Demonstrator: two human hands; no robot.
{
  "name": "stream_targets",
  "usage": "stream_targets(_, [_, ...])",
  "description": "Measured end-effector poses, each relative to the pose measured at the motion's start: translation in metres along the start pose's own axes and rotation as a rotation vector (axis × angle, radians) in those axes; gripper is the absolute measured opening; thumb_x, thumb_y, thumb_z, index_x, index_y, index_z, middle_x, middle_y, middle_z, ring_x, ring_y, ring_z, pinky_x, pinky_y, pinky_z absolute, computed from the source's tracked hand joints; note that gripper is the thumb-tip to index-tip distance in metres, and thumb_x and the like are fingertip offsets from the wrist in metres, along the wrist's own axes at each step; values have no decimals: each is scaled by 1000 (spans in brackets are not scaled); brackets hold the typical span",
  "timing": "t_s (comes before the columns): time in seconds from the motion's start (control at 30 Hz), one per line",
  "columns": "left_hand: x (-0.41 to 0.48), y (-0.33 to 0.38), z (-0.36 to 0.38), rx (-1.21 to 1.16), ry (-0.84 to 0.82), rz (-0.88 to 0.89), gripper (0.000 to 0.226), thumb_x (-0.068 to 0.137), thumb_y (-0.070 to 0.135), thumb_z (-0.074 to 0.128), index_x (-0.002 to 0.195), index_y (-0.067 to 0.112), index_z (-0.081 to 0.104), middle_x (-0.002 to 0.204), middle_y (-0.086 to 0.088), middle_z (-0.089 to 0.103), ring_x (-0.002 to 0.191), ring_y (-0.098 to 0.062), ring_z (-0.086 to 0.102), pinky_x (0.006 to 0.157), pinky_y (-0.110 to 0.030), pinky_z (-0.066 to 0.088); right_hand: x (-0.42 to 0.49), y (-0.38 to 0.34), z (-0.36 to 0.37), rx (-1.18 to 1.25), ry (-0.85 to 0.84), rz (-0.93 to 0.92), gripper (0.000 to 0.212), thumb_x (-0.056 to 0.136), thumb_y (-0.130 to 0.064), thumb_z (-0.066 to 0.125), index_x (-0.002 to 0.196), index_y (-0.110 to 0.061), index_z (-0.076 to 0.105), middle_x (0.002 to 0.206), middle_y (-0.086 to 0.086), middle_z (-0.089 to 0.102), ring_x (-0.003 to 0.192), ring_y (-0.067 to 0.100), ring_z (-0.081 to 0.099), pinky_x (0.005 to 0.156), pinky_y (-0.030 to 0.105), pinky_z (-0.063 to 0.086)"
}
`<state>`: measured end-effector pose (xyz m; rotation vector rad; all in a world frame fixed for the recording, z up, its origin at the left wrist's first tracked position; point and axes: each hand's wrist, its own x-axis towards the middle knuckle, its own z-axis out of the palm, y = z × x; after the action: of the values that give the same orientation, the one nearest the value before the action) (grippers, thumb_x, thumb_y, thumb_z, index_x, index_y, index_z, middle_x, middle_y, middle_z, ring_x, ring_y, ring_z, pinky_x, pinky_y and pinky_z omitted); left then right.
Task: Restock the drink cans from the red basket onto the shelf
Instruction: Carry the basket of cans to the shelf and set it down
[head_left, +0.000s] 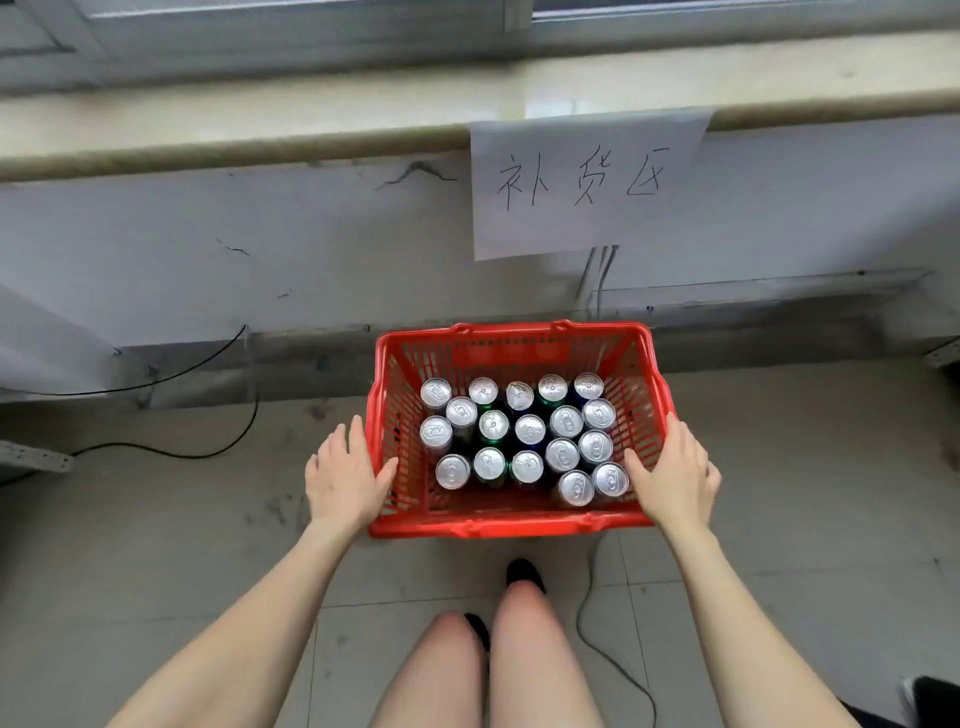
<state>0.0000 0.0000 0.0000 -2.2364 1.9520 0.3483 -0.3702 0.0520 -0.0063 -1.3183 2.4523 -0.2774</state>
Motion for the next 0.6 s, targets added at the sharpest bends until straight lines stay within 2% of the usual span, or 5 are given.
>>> stream_targets(0.17, [41,3,27,-171,-133,-129,96,88,67,45,154,7,11,145,-15,45,128,-34,49,96,-48,45,47,17,21,55,-55,84,87,89,-43,62,153,-8,16,156,15,29,141,33,30,109,52,29])
stream_targets(0.23, [51,5,37,-224,-152,-155,91,87,68,48,150,9,19,138,-16,54,119,-38,56,91,-48,48,64,23,30,130,-89,116,86,90,-41,63,153,-5,16,153,18,33,137,37,35,106,50,34])
stream_targets(0.3, [59,4,45,-261,-116,-180,75,86,66,52,133,10,35,122,-17,63,107,-40,61,85,-47,50,76,28,36,218,-95,130,76,90,-35,65,148,-2,29,141,22,43,129,40,43,102,47,38])
stream_targets(0.4, [69,0,51,-331,-122,-203,56,86,60,59,108,12,39,105,-15,65,96,-40,63,78,-46,52,89,34,42,290,-47,138,49,88,-27,68,125,0,52,115,22,56,111,40,53,92,40,41])
stream_targets(0.6, [90,-11,55,-573,-190,-186,25,87,41,68,100,20,62,92,-1,70,88,-26,69,80,-41,56,109,39,44,366,-65,179,22,87,-26,69,95,-7,61,81,7,60,82,30,53,73,33,38])
